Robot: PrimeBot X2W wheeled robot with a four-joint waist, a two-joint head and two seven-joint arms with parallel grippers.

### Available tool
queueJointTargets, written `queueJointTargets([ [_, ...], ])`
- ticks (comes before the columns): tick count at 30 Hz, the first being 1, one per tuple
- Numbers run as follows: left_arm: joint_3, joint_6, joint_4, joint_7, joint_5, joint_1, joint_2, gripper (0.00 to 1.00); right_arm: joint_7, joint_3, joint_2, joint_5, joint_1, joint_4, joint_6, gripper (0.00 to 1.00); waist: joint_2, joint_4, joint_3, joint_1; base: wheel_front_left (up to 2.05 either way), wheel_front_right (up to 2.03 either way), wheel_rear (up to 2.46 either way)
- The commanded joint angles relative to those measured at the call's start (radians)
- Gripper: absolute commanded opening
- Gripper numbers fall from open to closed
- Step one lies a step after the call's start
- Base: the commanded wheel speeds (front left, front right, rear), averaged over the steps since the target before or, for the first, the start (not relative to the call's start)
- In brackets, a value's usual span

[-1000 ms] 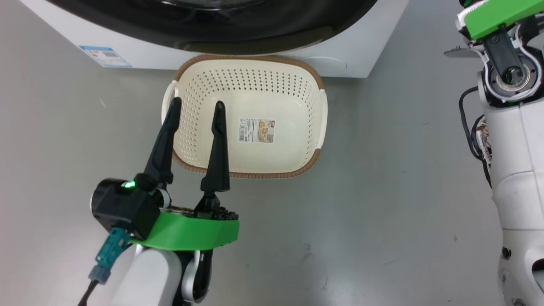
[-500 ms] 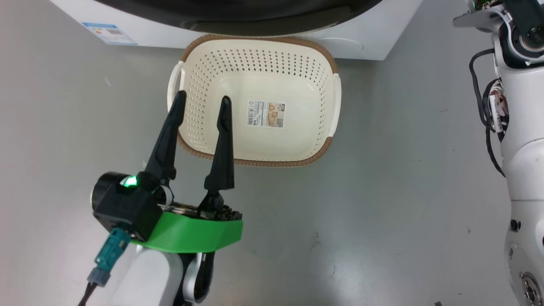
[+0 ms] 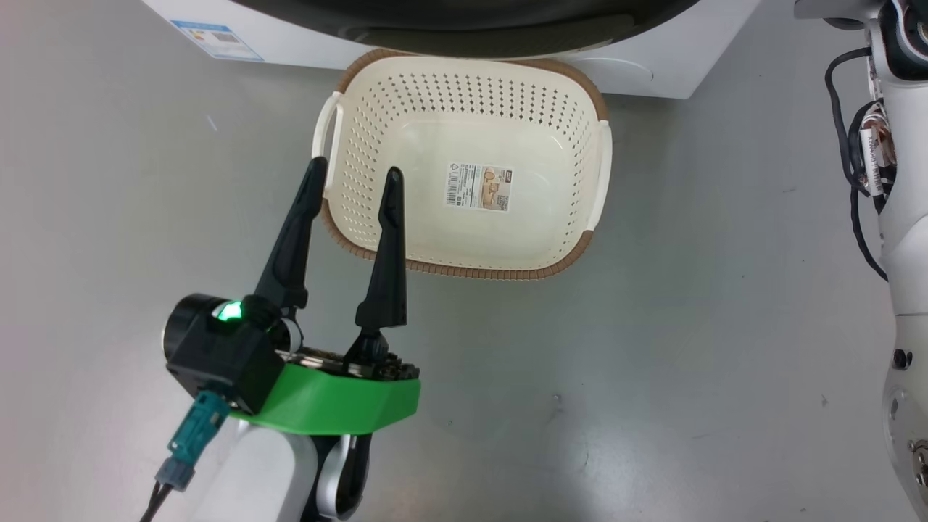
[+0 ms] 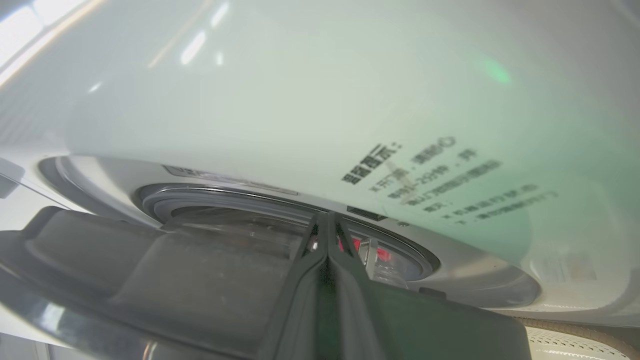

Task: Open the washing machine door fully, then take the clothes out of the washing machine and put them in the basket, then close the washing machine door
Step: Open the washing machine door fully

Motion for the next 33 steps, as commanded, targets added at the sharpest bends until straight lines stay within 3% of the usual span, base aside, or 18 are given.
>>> queueJointTargets([
  [1,0.024,0.003,-0.024,-0.006,-0.003,-0.010,0.020,1.00,0.022,0.025,0.037,0.013,-0.021,-0.021,0.005,0.00,0.0000,0.004,0.000,0.0000,0.00,0.00,0.00],
  [33,0.022,0.024,0.004,0.010,-0.023,0.034,0.049,1.00,0.152,0.039,0.036,0.082,0.136,-0.025,0.005,0.00,0.0000,-0.020,-0.149,0.0000,0.00,0.00,0.00],
])
